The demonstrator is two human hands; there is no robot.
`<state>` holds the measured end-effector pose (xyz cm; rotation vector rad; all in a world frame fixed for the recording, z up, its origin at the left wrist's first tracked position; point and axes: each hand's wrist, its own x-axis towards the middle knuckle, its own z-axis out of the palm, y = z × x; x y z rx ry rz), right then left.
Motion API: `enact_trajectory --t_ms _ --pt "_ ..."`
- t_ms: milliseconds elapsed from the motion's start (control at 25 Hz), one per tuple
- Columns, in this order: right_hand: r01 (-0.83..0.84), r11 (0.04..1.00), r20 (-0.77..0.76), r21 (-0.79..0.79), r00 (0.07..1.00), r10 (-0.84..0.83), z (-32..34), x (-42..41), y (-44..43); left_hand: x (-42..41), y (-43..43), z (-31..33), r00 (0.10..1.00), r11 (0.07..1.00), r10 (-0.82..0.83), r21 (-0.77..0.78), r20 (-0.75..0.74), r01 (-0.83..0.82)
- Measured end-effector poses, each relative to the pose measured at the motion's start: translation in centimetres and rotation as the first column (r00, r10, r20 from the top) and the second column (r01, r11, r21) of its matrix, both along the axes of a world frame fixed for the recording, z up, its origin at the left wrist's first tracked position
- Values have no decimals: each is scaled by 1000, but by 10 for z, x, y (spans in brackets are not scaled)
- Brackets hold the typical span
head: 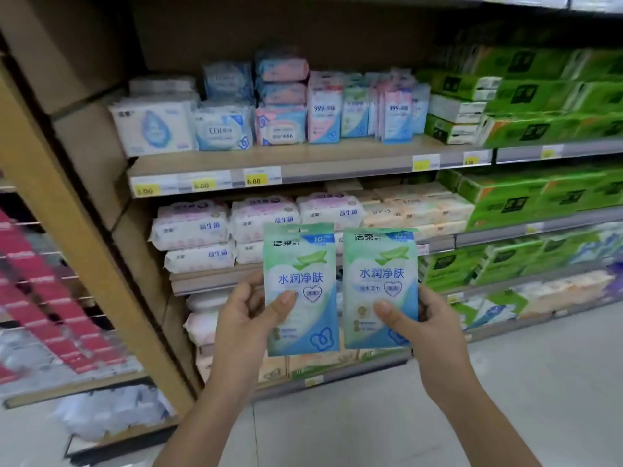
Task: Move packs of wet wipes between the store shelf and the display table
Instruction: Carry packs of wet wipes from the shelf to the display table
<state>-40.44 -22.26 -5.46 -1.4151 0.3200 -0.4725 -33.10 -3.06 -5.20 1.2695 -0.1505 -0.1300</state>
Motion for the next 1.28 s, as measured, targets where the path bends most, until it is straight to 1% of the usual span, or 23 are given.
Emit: enact_trajectory --t_ms 120,320,480,600,720,800,880,960,1120,1280 --pt "40 999 60 8 997 -41 15 39 -29 54 -35 21 998 999 -39 40 58 37" --pt "56 997 137 62 989 -64 29 99 -98 129 -111 43 989 990 -62 135 133 44" --pt "-3 999 170 38 985 -4 39 163 -174 196 -185 53 984 988 -4 151 179 -23" --pt "-58 998 170 5 984 56 53 215 -225 243 -235 65 985 987 50 145 166 -75" --pt "-134 991 189 10 973 130 70 260 -264 284 -272 80 978 976 117 162 172 -145" --pt "-189 982 203 19 962 181 80 291 -280 313 -290 91 973 967 141 186 185 -175" --pt "-201 980 207 11 959 194 85 319 -289 341 -306 96 972 955 149 227 181 -189" --pt "-187 982 192 21 965 179 88 344 -293 365 -320 99 972 945 158 257 175 -200" --pt "-154 986 182 58 973 141 91 378 -297 402 -335 101 963 910 169 341 211 -234" --pt "-142 989 159 46 978 133 92 394 -300 420 -342 98 940 854 225 412 255 -316"
